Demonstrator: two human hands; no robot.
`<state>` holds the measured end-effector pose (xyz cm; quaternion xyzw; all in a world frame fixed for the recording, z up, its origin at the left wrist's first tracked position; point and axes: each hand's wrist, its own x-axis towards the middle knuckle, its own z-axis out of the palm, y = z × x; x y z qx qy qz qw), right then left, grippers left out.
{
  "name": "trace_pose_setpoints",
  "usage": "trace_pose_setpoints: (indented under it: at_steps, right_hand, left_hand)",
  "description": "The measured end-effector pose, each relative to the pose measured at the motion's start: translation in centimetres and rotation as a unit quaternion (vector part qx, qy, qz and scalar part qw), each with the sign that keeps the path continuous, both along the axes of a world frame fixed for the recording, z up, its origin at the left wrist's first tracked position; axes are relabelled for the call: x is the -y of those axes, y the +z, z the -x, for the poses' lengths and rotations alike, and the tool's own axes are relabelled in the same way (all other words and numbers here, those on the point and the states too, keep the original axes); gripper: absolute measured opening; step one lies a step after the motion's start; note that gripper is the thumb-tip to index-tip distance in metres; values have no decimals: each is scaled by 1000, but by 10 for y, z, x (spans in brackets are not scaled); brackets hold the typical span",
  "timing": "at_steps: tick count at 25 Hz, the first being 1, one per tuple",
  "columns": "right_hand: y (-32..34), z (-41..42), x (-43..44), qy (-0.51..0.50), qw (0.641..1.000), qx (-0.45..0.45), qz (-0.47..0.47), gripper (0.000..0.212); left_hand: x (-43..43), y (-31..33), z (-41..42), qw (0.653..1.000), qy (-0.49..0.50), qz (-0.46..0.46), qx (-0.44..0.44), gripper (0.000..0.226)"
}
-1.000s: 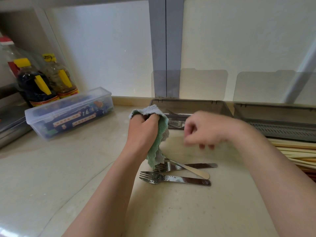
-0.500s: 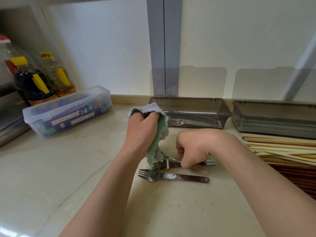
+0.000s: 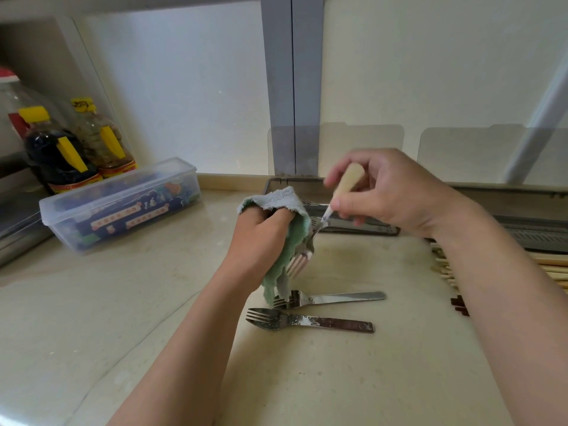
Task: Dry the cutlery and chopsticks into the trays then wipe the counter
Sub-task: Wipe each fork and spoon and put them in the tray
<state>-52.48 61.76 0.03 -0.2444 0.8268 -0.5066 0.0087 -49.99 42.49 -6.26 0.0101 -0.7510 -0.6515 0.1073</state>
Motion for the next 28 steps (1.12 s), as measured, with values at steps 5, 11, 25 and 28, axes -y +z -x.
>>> trace_pose_setpoints:
  at_steps: [5, 11, 25, 28]
  right_hand:
    - [-16, 5, 20, 24, 979, 90, 182, 39]
    - [-27, -4, 39, 29, 996, 74, 40, 63]
    - [-35, -14, 48, 120, 932, 197, -280, 25]
    - [-38, -17, 55, 119, 944, 199, -234, 31]
  left_hand:
    - [0, 3, -1, 998, -30, -63, -10, 31]
    - [-4, 7, -3, 995, -14, -89, -32, 25]
    - [3, 7, 5, 978, 97, -175, -61, 31]
    - [3, 5, 7, 977, 96, -181, -60, 30]
